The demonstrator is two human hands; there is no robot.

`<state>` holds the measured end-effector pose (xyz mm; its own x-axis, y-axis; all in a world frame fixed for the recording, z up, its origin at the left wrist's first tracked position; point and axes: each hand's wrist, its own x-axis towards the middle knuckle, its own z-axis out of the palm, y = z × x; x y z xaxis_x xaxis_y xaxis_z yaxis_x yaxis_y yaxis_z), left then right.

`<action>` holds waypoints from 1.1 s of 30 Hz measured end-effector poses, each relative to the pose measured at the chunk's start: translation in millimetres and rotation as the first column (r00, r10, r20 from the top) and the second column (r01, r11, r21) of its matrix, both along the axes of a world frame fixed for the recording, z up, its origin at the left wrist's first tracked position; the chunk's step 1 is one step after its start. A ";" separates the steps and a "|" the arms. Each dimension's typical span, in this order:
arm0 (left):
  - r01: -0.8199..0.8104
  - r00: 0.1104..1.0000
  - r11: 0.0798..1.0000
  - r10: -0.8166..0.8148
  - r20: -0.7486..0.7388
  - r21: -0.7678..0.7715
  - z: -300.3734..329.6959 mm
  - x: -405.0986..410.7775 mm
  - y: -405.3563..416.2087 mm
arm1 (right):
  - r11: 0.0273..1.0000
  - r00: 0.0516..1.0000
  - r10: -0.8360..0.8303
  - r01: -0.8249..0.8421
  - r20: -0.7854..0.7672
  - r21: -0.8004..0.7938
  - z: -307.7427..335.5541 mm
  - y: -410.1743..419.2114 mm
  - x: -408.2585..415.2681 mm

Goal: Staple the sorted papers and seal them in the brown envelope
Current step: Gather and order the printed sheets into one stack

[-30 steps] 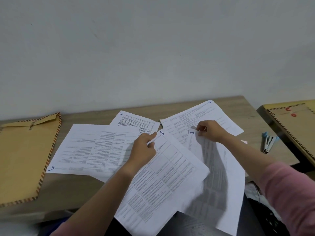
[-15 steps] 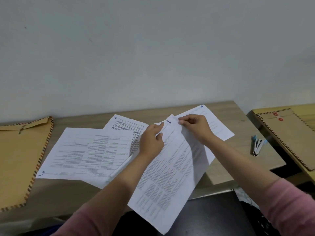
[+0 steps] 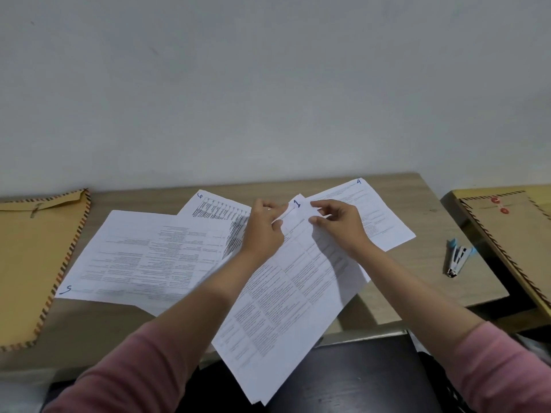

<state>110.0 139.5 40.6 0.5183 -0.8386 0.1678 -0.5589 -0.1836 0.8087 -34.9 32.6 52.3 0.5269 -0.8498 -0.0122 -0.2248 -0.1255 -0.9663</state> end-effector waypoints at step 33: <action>-0.013 0.987 0.986 0.039 -0.158 0.165 -25.8 -14.6 -98.6 | 0.961 0.851 -0.273 0.217 -0.449 -0.172 -59.8 -179.9 -42.9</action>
<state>95.4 40.9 14.8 0.5493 -0.8337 -0.0567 -0.4181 -0.3330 0.8452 -77.7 -147.3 -7.5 0.2575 -0.9609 -0.1015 -0.6811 -0.1060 -0.7245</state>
